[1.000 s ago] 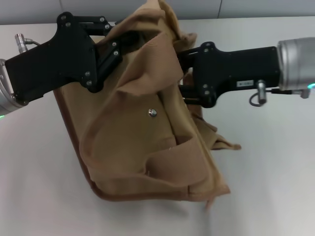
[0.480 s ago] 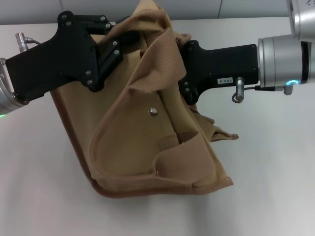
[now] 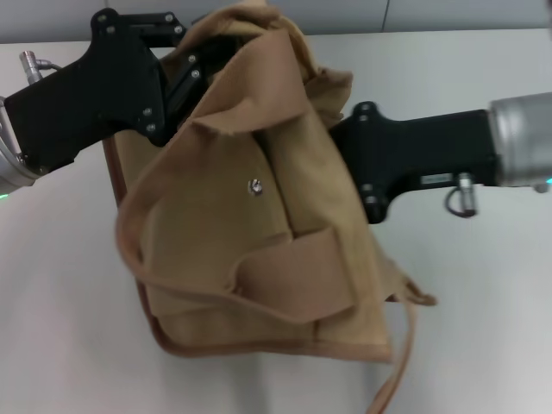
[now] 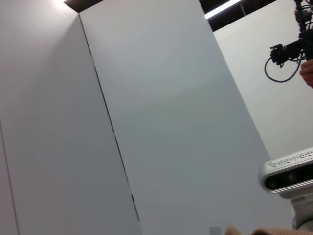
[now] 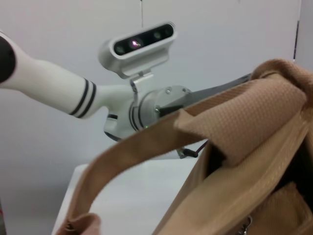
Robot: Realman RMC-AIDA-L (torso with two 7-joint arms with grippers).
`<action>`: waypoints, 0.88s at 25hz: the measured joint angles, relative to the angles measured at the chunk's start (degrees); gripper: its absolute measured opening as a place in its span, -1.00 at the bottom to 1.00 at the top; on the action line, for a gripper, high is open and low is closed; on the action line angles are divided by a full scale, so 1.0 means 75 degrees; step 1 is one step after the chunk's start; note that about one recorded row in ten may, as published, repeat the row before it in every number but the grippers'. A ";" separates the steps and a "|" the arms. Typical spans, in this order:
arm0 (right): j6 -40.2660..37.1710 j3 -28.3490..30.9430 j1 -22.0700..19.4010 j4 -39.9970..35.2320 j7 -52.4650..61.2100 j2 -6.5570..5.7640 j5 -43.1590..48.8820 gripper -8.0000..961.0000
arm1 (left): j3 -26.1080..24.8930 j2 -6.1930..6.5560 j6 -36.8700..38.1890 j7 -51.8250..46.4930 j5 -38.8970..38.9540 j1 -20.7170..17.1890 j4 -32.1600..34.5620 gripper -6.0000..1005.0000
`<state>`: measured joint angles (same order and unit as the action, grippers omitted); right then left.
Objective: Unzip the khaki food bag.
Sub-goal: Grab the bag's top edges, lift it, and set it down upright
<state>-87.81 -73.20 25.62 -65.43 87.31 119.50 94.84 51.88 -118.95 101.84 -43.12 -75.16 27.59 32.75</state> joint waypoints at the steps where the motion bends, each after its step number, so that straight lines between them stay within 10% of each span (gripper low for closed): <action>1: -0.0401 0.0351 -0.0044 0.0043 0.0028 -0.0015 0.0075 -0.97 | 0.0006 -0.0006 -0.0065 -0.0020 0.0084 0.0003 -0.0010 -0.78; 22: -0.4161 0.2955 -0.0394 0.0020 0.0277 -0.0083 0.2064 -0.80 | -0.0005 -0.0001 -0.0313 -0.0039 0.0411 0.0072 -0.0300 -0.77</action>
<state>-119.01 -51.04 22.67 -65.28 89.39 118.88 110.33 51.84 -118.96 99.49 -43.42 -72.08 28.13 30.50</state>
